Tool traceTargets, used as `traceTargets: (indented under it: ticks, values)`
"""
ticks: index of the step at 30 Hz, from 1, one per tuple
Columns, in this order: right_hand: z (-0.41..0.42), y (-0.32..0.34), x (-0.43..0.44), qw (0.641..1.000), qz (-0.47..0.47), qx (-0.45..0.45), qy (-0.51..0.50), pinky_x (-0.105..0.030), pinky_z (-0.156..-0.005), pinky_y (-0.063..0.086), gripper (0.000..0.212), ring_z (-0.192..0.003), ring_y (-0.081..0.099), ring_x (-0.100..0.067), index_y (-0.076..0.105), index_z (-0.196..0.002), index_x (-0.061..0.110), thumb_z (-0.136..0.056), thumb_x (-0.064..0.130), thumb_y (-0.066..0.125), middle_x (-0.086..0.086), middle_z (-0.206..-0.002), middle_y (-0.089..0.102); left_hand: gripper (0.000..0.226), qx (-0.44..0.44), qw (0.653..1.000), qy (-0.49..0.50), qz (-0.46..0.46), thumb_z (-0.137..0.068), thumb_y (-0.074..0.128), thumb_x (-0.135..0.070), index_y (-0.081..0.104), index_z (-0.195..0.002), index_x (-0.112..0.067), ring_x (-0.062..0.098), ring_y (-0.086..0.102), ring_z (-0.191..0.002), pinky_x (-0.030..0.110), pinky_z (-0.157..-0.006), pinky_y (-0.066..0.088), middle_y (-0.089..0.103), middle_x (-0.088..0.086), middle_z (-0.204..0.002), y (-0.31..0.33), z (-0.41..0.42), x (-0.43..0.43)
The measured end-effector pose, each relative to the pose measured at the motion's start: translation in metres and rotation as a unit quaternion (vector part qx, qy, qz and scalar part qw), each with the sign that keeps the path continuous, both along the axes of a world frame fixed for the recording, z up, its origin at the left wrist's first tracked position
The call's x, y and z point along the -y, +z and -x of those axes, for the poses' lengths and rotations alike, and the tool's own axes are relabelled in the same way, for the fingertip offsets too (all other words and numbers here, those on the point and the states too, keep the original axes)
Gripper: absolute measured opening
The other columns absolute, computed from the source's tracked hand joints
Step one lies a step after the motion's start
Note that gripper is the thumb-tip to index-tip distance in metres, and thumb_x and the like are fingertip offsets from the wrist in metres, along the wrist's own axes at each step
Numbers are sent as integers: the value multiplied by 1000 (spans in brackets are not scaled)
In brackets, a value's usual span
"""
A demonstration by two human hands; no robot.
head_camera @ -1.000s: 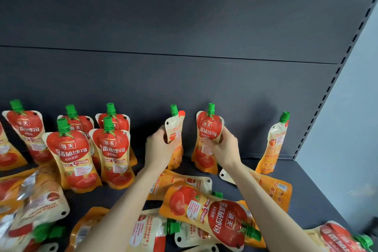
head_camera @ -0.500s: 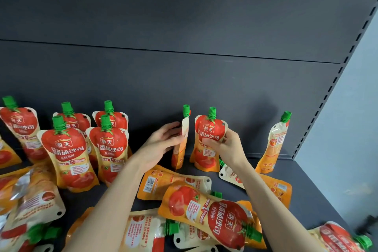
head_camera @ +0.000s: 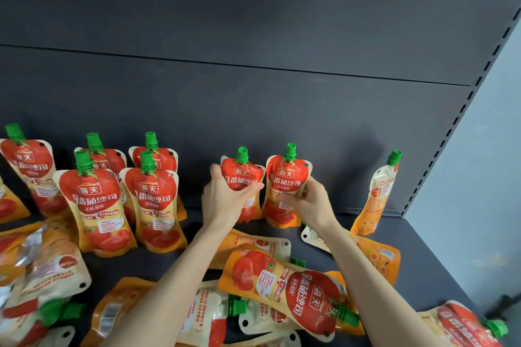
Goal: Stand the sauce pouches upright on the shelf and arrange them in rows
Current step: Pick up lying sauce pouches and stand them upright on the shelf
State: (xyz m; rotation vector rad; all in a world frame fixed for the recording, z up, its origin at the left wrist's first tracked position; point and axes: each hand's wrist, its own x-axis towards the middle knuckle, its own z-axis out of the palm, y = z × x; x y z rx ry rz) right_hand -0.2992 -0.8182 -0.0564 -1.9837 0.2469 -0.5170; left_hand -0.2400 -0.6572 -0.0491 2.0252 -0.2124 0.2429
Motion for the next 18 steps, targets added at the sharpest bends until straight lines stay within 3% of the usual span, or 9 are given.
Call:
traceTargets:
  ticks: [8,18]
  values:
    - [0,-3,3,999,46,-24,11,-33,-94,47,55,-111,57,-19,48,-129,13,-80,9,72,-4,-123,61,56,-26,996,-62,-56,-72,78,-32,46,-116,-18,25,56,-114,48,-92,50,60,4,-120,-18,-11,-15]
    - [2,2,9,997,47,-52,36,-38,-93,51,51,-109,61,-22,50,-125,12,-79,9,73,-5,-120,63,62,-41,992,-84,-80,-75,76,-27,44,-126,-13,25,54,-118,44,-93,48,58,7,-126,-14,-17,-23]
